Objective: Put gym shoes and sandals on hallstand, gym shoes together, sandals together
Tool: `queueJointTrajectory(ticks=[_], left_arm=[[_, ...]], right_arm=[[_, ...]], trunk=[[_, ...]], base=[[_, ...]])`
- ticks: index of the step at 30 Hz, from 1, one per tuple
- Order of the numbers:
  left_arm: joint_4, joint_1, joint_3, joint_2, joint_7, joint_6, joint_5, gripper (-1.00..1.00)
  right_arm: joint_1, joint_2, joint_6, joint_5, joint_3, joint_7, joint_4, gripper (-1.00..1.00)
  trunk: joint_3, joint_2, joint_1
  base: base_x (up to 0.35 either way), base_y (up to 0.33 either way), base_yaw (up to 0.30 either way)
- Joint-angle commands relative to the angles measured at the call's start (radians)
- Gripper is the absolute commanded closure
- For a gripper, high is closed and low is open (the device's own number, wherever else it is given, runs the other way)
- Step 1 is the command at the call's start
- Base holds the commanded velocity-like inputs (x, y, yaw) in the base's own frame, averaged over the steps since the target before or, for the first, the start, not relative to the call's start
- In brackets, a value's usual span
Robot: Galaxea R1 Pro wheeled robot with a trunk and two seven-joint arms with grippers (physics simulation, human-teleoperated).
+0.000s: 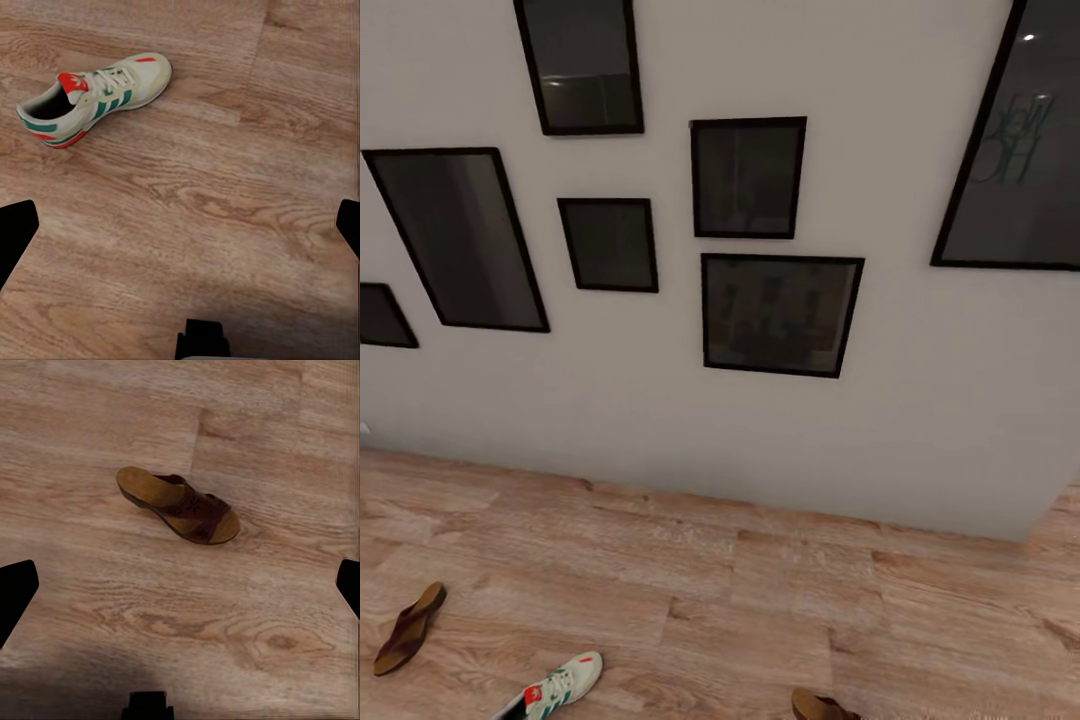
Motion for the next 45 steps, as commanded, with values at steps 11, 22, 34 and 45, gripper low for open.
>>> queueJointTrajectory(ticks=[11,22,34,45], left_arm=[[0.0,0.0,-0.002,0.001,0.0,-0.003,0.006,-1.0],[0.0,0.0,-0.002,0.001,0.0,-0.003,0.006,-1.0],[0.0,0.0,-0.002,0.001,0.0,-0.003,0.006,-1.0],[0.0,0.0,-0.001,0.001,0.0,-0.003,0.006,-1.0]], right_arm=[[-0.001,0.0,-0.003,0.0,-0.001,0.0,0.001,-1.0],[-0.001,0.0,-0.003,0.0,-0.001,0.0,0.001,-1.0],[-0.001,0.0,-0.003,0.0,-0.001,0.0,0.001,-1.0],[-0.001,0.0,-0.003,0.0,-0.001,0.0,0.001,-1.0]], trunk=[[-0.001,0.0,0.0],[-0.001,0.0,0.0],[-0.001,0.0,0.0],[-0.001,0.0,0.0]], base=[[0.078,0.0,-0.269],[0.085,0.0,-0.269],[0.095,0.035,-0.269],[0.175,0.175,-0.269]])
